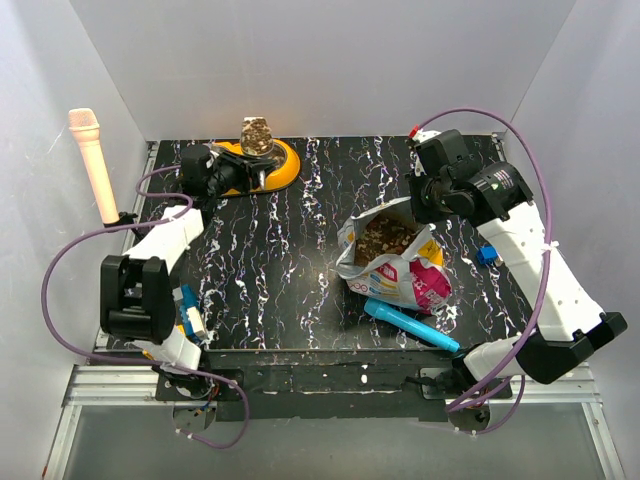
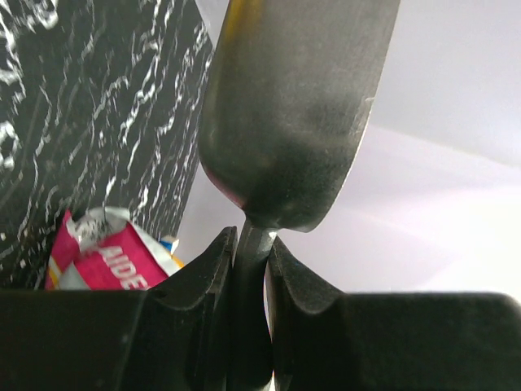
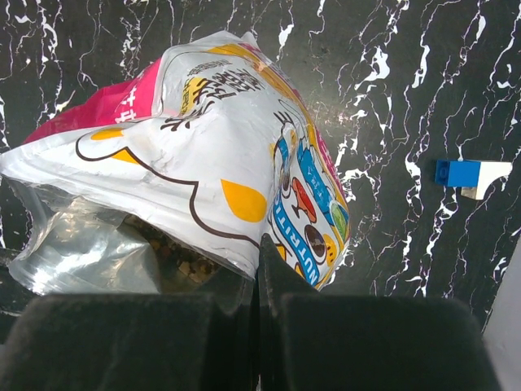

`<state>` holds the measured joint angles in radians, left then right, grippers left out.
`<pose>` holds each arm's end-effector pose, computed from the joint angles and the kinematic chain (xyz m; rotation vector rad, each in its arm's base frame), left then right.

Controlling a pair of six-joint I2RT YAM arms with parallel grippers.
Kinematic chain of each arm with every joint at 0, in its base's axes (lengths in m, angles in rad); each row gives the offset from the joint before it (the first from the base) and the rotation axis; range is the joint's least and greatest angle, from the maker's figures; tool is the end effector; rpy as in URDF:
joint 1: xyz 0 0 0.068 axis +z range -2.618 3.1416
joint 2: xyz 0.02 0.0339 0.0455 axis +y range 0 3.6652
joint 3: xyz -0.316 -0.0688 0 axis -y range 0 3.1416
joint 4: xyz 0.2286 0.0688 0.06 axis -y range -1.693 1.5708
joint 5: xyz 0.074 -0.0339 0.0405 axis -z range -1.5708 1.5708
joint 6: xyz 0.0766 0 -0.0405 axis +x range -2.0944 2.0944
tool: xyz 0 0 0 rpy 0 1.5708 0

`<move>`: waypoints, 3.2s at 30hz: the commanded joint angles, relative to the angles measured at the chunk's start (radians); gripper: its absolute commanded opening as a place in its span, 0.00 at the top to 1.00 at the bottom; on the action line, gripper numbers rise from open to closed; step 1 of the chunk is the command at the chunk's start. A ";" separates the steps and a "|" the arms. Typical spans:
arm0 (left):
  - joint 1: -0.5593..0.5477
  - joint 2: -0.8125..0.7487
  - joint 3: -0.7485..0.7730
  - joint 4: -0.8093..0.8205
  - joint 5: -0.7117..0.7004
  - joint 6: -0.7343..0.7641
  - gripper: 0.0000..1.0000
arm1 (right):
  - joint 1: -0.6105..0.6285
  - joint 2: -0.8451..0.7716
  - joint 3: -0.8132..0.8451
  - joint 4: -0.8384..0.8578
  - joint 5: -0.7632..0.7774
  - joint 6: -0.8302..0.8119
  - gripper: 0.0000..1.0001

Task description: Serve the pet food

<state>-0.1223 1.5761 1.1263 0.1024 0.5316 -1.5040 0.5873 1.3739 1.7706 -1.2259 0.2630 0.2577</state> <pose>0.3777 -0.0855 0.3365 -1.0680 1.9449 -1.5184 0.2156 0.1196 0.4580 -0.2677 2.3499 0.0916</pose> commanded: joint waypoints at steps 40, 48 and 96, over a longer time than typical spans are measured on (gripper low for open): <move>0.113 0.369 0.007 0.381 -0.387 -0.358 1.00 | -0.009 -0.101 0.044 0.151 0.059 -0.028 0.99; 0.113 0.395 0.039 0.318 -0.418 -0.481 1.00 | -0.009 -0.096 0.050 0.152 0.070 -0.034 0.99; 0.113 0.443 0.527 -0.411 -0.392 -1.001 1.00 | -0.009 -0.088 0.075 0.157 0.114 -0.058 0.99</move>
<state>-0.0147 2.0792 1.5776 -0.2462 0.1719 -1.9900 0.5846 1.3693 1.7679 -1.2255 0.3088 0.2077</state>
